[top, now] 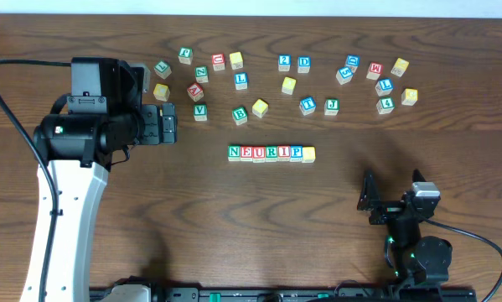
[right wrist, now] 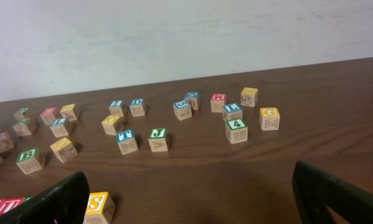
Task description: Spell out NEURIPS
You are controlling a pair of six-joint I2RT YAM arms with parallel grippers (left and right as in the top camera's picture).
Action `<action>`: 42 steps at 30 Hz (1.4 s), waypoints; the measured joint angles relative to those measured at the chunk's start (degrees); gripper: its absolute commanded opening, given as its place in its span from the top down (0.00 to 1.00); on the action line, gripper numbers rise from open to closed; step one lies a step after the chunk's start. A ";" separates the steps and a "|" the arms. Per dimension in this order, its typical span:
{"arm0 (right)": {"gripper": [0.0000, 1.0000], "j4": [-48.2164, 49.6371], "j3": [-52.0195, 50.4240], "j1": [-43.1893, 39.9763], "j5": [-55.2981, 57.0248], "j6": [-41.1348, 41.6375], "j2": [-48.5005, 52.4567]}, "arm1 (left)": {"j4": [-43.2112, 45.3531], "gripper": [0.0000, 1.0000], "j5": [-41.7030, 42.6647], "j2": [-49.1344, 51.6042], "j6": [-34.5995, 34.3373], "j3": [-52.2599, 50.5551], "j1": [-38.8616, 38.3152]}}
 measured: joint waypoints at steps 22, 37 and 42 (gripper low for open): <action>0.01 0.04 0.00 0.00 0.02 0.00 -0.02 | 40.65 0.02 1.01 -31.43 1.60 -35.36 7.82; 0.01 0.04 0.00 0.00 0.02 0.00 -0.02 | 58.25 0.02 1.60 -57.20 1.81 -64.43 9.99; 0.01 0.02 0.00 0.00 0.02 0.00 -0.02 | 59.49 0.02 1.60 -63.21 3.67 -70.47 10.03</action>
